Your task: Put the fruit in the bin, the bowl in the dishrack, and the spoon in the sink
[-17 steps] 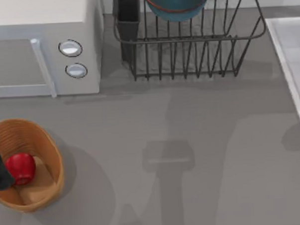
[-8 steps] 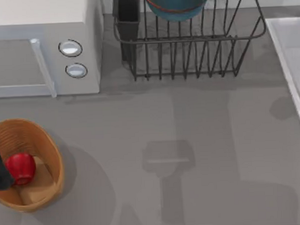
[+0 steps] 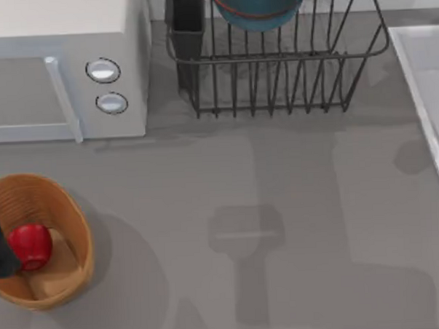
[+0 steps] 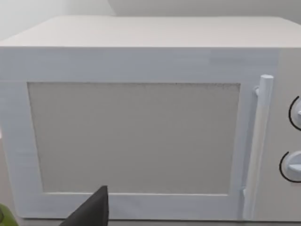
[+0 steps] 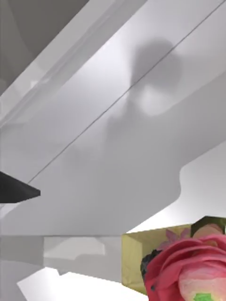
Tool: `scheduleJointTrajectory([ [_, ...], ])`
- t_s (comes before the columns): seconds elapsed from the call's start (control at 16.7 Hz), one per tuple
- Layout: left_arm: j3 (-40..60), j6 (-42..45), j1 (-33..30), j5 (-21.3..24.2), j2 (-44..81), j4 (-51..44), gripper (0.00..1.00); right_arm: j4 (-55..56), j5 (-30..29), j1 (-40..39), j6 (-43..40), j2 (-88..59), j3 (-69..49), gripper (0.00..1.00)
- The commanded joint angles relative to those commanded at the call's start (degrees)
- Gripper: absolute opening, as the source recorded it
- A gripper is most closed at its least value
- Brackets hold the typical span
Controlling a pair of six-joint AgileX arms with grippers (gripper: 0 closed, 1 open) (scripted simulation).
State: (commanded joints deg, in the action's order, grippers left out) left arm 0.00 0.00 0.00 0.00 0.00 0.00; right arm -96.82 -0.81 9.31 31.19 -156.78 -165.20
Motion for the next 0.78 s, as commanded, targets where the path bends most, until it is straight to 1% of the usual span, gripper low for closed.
scheduleJointTrajectory([
  [0.18,0.0,0.0,0.0,0.0,0.0,0.0,1.00,4.0,-0.1,-0.1,0.0,2.0,5.7,0.00],
  [0.48,0.0,0.0,0.0,0.0,0.0,0.0,1.00,13.5,-0.1,-0.2,0.2,6.2,20.7,0.00],
  [0.6,0.0,0.0,0.0,0.0,0.0,0.0,1.00,15.9,0.0,-0.2,0.3,7.0,23.9,0.00],
  [0.78,0.0,0.0,0.0,0.0,0.0,0.0,1.00,16.8,-0.1,-0.3,0.3,7.6,24.7,0.00],
])
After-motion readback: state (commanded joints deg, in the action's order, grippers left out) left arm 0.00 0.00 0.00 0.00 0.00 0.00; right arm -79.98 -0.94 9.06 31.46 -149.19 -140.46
